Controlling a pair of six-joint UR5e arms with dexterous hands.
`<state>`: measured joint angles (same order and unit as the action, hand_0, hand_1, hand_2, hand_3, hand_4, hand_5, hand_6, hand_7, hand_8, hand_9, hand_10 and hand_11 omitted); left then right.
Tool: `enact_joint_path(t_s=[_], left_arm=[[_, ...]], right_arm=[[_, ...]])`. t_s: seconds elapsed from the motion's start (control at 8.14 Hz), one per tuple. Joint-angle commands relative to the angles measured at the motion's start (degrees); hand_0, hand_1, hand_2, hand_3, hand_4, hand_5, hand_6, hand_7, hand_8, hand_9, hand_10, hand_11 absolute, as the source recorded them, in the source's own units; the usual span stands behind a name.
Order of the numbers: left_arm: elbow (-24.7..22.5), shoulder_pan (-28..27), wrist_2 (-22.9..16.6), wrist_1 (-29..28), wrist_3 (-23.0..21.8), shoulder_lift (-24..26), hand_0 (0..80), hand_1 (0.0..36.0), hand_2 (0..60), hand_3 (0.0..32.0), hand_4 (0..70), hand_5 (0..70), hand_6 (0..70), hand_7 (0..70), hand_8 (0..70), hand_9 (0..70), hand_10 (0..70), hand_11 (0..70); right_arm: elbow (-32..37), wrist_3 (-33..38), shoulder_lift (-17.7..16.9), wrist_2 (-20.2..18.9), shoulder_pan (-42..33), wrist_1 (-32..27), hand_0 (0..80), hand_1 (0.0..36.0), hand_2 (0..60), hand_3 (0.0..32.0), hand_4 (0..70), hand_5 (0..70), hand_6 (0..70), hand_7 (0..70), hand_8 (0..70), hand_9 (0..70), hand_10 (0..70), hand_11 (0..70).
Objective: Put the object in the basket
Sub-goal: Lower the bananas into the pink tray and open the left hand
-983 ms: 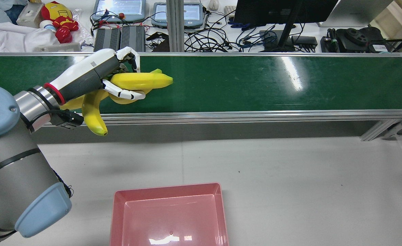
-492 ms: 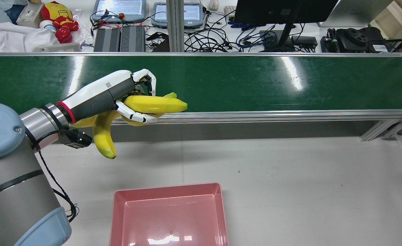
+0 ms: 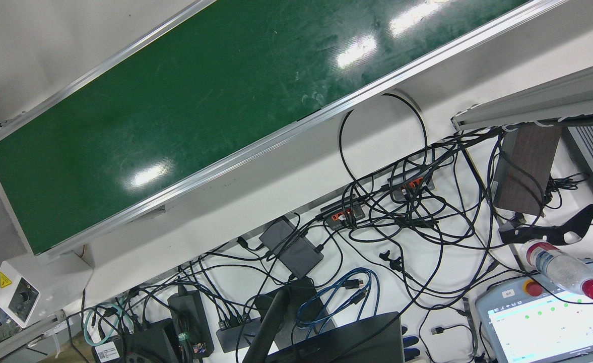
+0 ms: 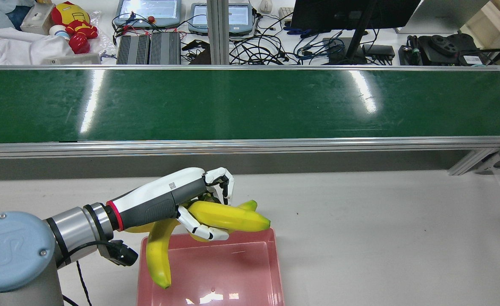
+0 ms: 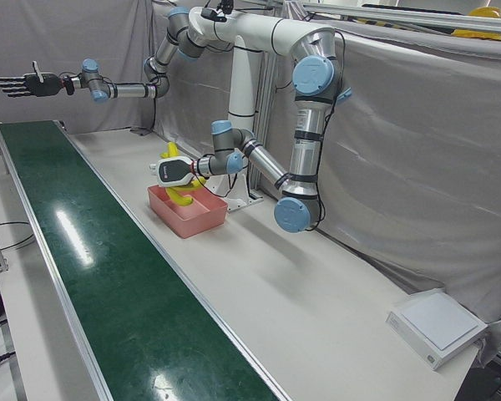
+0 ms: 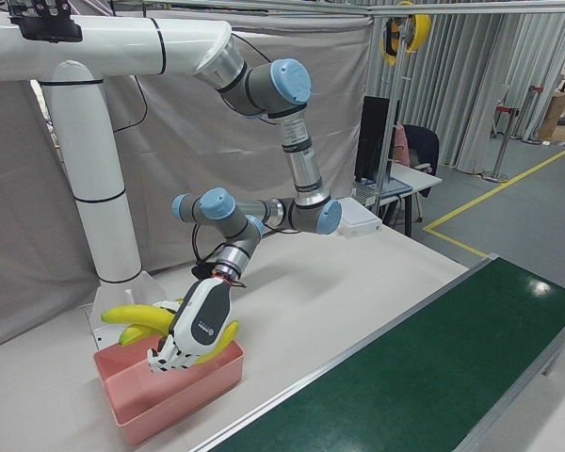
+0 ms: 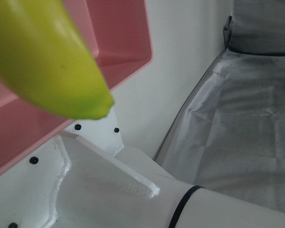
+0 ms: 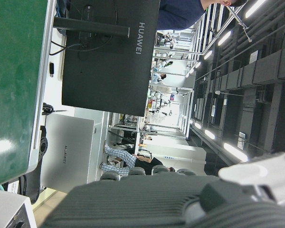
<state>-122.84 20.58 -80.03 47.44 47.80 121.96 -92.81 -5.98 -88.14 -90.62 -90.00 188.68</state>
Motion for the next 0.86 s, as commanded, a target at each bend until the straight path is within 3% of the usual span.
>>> enact_joint_path(t_s=[0.0,0.12,0.25,0.37,0.49,0.61,0.74], left_arm=[[0.1,-3.1,-0.2,-2.6,-4.2,-3.2,44.9,20.8,60.0,0.0,3.2,70.0,19.7,51.9,40.2,50.1,26.2,39.1],[-0.3,-3.2,-0.2,-1.6,-4.2,-3.1,43.7,21.7,60.0,0.0,1.4,70.0,18.1,48.3,38.4,47.4,23.6,35.3],[-0.4,-3.1,-0.2,-0.7,-4.2,-3.1,43.8,18.0,60.0,0.0,0.0,70.0,14.4,39.7,34.0,41.5,19.9,29.9],[-0.6,-2.7,-0.5,0.3,-4.1,-3.0,44.1,15.4,44.9,3.6,0.0,70.0,10.5,31.8,28.7,34.3,15.6,23.7],[-2.7,-2.7,-1.0,3.0,-4.1,-3.0,46.1,10.9,19.2,12.4,0.0,62.7,7.5,25.5,24.3,27.8,11.8,18.2],[-3.6,-2.3,-1.1,6.1,-3.9,-3.0,45.9,5.9,0.4,18.4,0.0,51.6,3.7,17.3,20.4,19.8,6.8,10.7],[-5.3,-2.0,-1.1,8.3,-3.9,-3.1,44.9,3.4,0.0,23.4,0.0,41.4,0.7,10.5,18.5,14.9,3.4,5.6]], right_arm=[[0.0,0.0,0.0,0.0,-0.1,0.0,0.0,0.0,0.0,0.0,0.0,0.0,0.0,0.0,0.0,0.0,0.0,0.0],[0.0,0.0,0.0,0.0,0.0,-0.1,0.0,0.0,0.0,0.0,0.0,0.0,0.0,0.0,0.0,0.0,0.0,0.0],[0.0,0.1,0.0,0.0,0.0,0.0,0.0,0.0,0.0,0.0,0.0,0.0,0.0,0.0,0.0,0.0,0.0,0.0],[0.1,0.0,0.0,0.0,-0.1,-0.1,0.0,0.0,0.0,0.0,0.0,0.0,0.0,0.0,0.0,0.0,0.0,0.0],[0.0,0.0,0.1,0.0,0.0,0.0,0.0,0.0,0.0,0.0,0.0,0.0,0.0,0.0,0.0,0.0,0.0,0.0],[0.1,0.0,0.0,0.0,0.0,0.0,0.0,0.0,0.0,0.0,0.0,0.0,0.0,0.0,0.0,0.0,0.0,0.0],[0.0,0.0,0.0,0.0,0.0,0.0,0.0,0.0,0.0,0.0,0.0,0.0,0.0,0.0,0.0,0.0,0.0,0.0]])
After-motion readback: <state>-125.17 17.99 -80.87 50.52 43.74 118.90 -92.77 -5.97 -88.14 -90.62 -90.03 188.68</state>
